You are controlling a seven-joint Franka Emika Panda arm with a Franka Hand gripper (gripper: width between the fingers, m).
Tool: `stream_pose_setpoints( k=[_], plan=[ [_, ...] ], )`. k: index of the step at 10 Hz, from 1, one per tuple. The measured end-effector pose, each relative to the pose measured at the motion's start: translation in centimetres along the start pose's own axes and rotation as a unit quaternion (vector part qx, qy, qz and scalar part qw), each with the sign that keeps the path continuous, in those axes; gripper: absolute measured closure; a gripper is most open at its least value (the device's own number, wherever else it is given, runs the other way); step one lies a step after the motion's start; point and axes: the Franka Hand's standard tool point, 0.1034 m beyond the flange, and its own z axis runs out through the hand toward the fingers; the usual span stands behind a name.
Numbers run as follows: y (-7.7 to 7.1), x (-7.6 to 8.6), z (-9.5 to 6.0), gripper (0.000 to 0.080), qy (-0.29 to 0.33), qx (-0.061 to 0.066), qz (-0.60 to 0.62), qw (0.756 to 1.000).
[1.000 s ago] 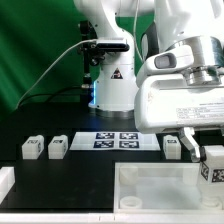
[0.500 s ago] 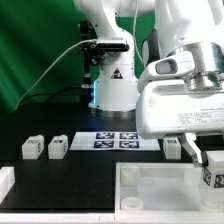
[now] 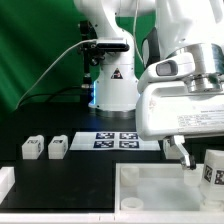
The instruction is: Assemble one leg
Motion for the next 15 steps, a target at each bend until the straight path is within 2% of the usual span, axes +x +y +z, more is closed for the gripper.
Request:
stream_pose_setpoints(
  k=[1, 8, 9, 11, 12, 13, 14, 15],
  plan=[
    [0.0, 0.0, 0.0, 0.0155, 0.0, 0.0, 0.0, 1.0],
    [0.1, 0.0, 0.0, 0.015, -0.003, 0.0, 0.001, 1.0],
    [0.5, 0.2, -0.6, 0.015, -0.023, 0.0, 0.01, 1.0],
    [-0.1, 1.4, -1.9, 0.015, -0.069, 0.009, 0.029, 0.997],
    [0.1, 2.1, -1.9, 0.015, -0.064, 0.008, 0.032, 0.997],
    [0.0, 1.5, -1.7, 0.015, -0.099, 0.013, 0.038, 0.994],
    [-0.2, 1.2, -1.5, 0.015, -0.164, 0.024, 0.043, 0.985],
    [0.5, 1.3, -1.1, 0.015, -0.201, 0.03, 0.038, 0.978]
  ],
)
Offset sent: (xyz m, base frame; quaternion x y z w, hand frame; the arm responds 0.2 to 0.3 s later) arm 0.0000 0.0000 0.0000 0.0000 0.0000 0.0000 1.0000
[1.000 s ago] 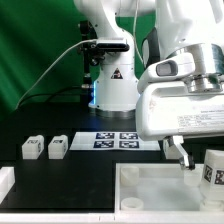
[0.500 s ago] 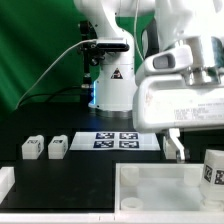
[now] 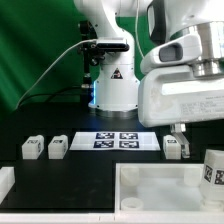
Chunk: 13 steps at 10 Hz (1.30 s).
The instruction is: Assemble one leg
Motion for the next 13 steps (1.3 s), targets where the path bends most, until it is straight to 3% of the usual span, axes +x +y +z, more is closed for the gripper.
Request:
stream_pose_setpoints(
  k=[1, 5, 10, 11, 12, 13],
  plan=[
    [0.0, -0.2, 0.1, 0.015, -0.038, 0.004, 0.004, 0.999],
    [-0.1, -0.3, 0.2, 0.015, -0.052, 0.006, 0.004, 0.999],
    [-0.7, -0.3, 2.2, 0.015, -0.063, 0.004, 0.046, 0.997],
    [-0.7, -0.4, 2.2, 0.0251, -0.063, 0.004, 0.046, 0.997],
    [-0.7, -0.4, 2.2, 0.0251, -0.063, 0.004, 0.046, 0.997],
    [-0.6, -0.4, 2.2, 0.0434, -0.063, 0.004, 0.046, 0.997]
  ],
)
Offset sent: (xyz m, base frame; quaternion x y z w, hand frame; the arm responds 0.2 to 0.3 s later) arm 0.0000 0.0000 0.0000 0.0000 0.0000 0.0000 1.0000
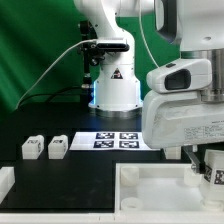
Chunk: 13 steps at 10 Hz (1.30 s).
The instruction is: Assemble one leg
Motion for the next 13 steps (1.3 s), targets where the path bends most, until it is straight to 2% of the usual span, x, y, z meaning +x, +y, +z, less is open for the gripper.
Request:
stream_pose_setpoints(
  k=[1, 5, 7, 9, 10, 11, 13],
  plan=[
    [0.07, 0.01, -0.01, 0.0504, 0.0, 0.0, 0.0, 1.0],
    [0.11, 0.02, -0.01, 0.0504, 0.0, 0.0, 0.016, 1.0],
    [0.47, 0.53, 0.06, 0.0503, -0.005, 0.011, 0.111, 0.994],
    [0.72, 0.66, 0.14, 0.0503, -0.018, 0.018, 0.292, 0.956],
    [0.8, 0.66, 0.17, 0.0503, -0.033, 0.025, 0.388, 0.921],
    [0.82, 0.67, 0.18, 0.0503, -0.034, 0.025, 0.449, 0.892],
    [0.76, 0.65, 0.19, 0.0503, -0.036, 0.021, 0.524, 0.851]
  ],
)
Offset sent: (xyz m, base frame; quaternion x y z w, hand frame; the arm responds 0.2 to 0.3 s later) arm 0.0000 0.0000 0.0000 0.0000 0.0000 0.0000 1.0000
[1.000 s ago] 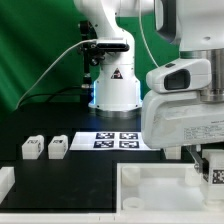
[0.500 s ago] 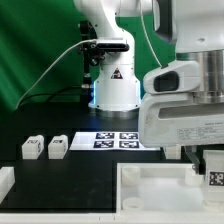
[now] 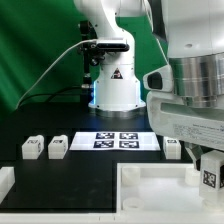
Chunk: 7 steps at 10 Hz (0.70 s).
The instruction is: Assemble one leg
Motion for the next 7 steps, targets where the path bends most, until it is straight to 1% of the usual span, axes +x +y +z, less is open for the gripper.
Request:
stream_pose_setpoints(
  k=[1, 2, 3, 4, 5, 6, 7],
  plan=[
    [-0.01, -0.07, 0.03, 0.0503, -0.001, 0.001, 0.047, 0.999],
    [-0.02, 0.03, 0.09, 0.0503, -0.003, 0.005, 0.109, 0.994],
    [0.1, 0.45, 0.1, 0.0503, -0.008, 0.02, 0.181, 0.983],
    [0.36, 0.44, 0.1, 0.0502, -0.011, 0.044, 0.262, 0.964],
    [0.43, 0.31, 0.09, 0.0502, -0.014, 0.054, 0.306, 0.95],
    [0.41, 0.28, 0.12, 0.0502, -0.013, 0.053, 0.281, 0.958],
    [0.42, 0.26, 0.14, 0.041, -0.012, 0.053, 0.268, 0.962]
  ],
)
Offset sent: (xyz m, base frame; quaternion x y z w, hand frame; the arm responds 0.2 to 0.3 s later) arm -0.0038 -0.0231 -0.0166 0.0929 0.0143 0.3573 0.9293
